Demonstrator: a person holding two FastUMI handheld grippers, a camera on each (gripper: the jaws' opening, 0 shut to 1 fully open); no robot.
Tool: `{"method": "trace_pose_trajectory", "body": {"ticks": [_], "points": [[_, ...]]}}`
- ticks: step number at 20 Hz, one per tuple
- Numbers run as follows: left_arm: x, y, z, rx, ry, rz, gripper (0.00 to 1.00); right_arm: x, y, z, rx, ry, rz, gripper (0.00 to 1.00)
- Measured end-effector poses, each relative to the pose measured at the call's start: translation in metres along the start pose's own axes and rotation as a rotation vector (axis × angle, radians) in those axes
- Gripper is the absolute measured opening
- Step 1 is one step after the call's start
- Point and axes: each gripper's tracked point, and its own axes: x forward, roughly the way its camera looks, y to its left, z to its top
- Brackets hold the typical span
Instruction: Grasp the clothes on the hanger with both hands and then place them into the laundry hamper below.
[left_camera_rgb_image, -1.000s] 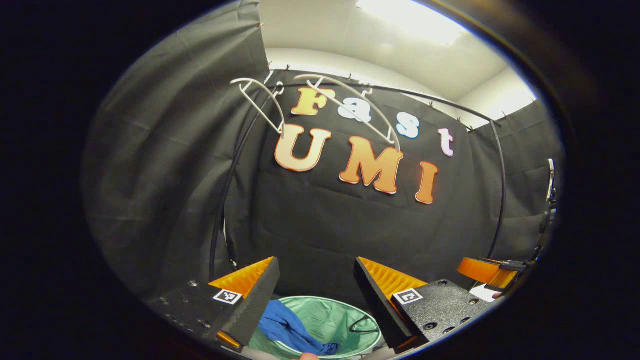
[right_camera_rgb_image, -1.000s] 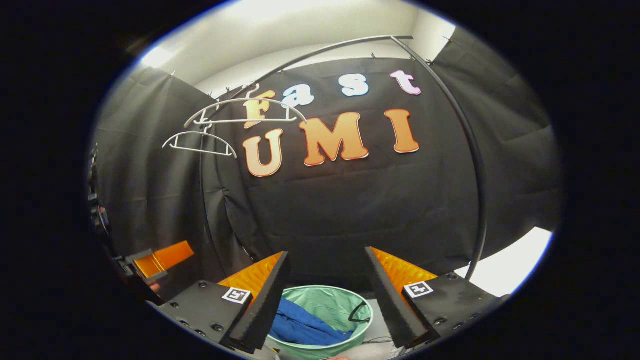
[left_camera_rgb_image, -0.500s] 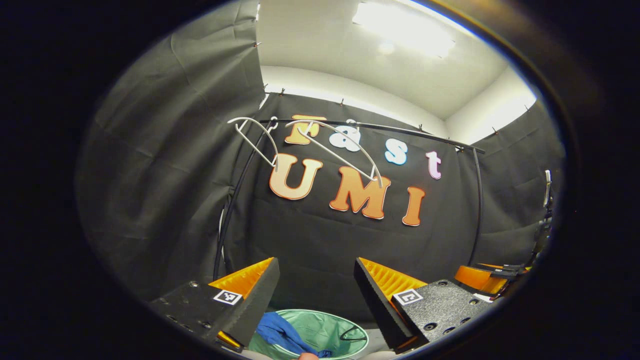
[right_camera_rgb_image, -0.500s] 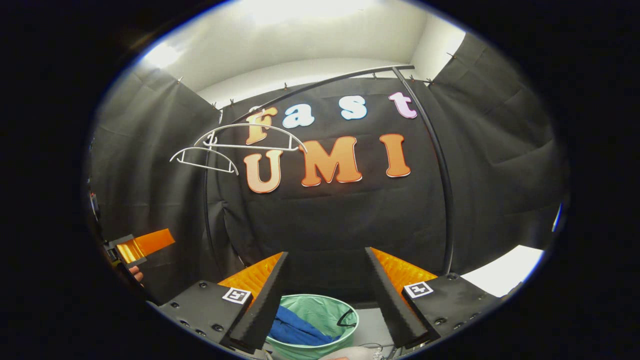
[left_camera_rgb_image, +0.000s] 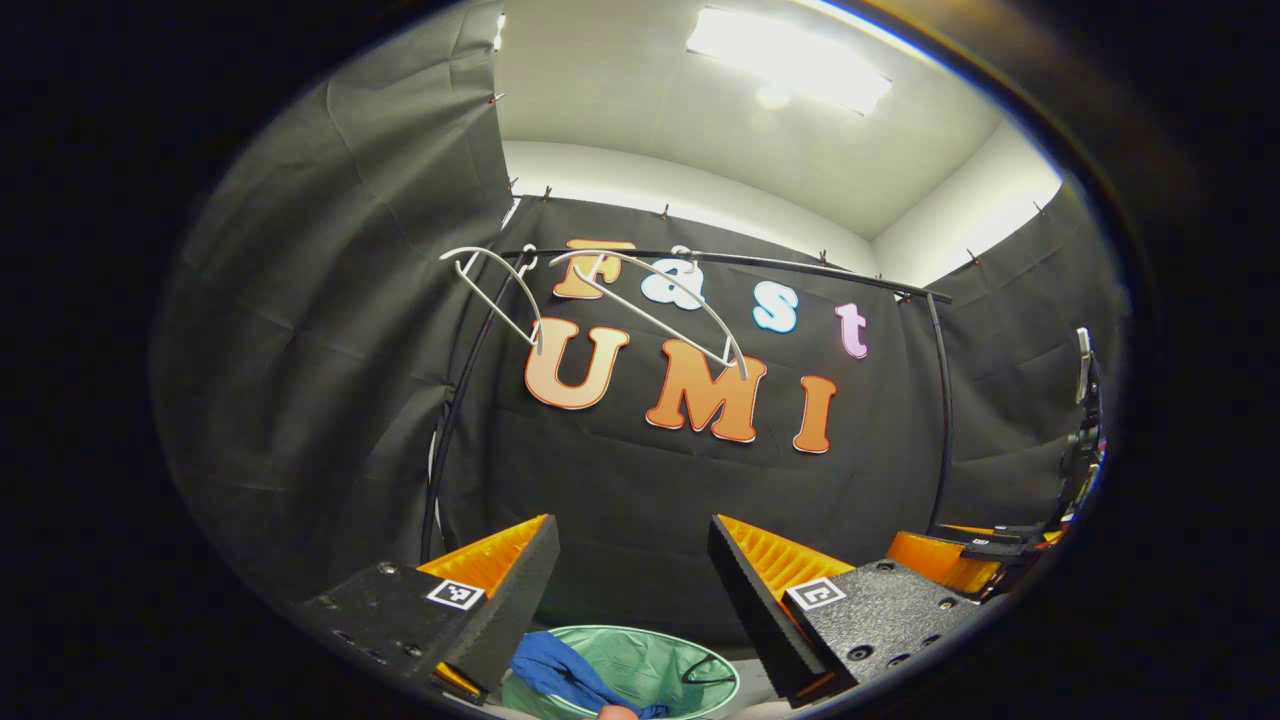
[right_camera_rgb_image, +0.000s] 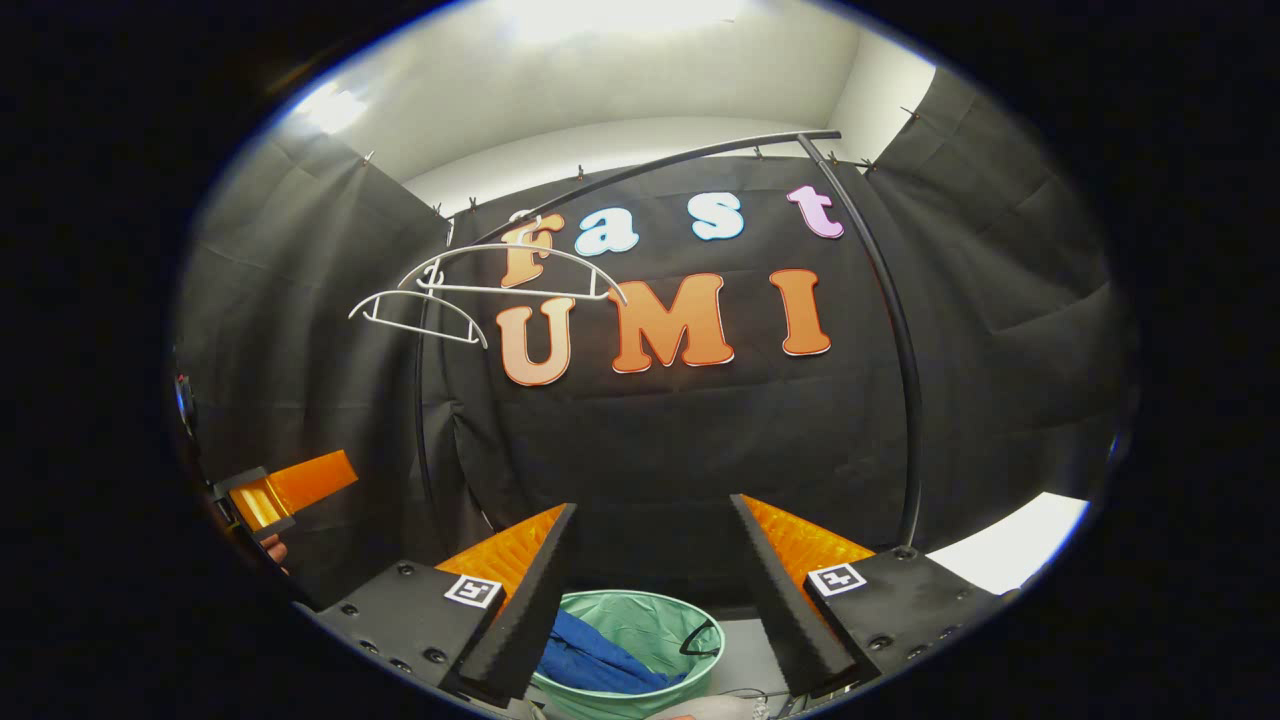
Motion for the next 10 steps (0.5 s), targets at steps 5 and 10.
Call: {"method": "trace_pose_trajectory", "body": {"ticks": [5,10], "points": [[0.0005,0.0001,-0.0075,-0.011,0.021,-0.007,0.95,0.0042,0.0023,-0.0020,0.021,0.006,0.008,0.96],[0.0007,-0.0030,-0.0094,0.000,0.024,-0.009,0.95,0.0041,-0.0067,-0.0056,0.029,0.014,-0.020,0.96]]}}
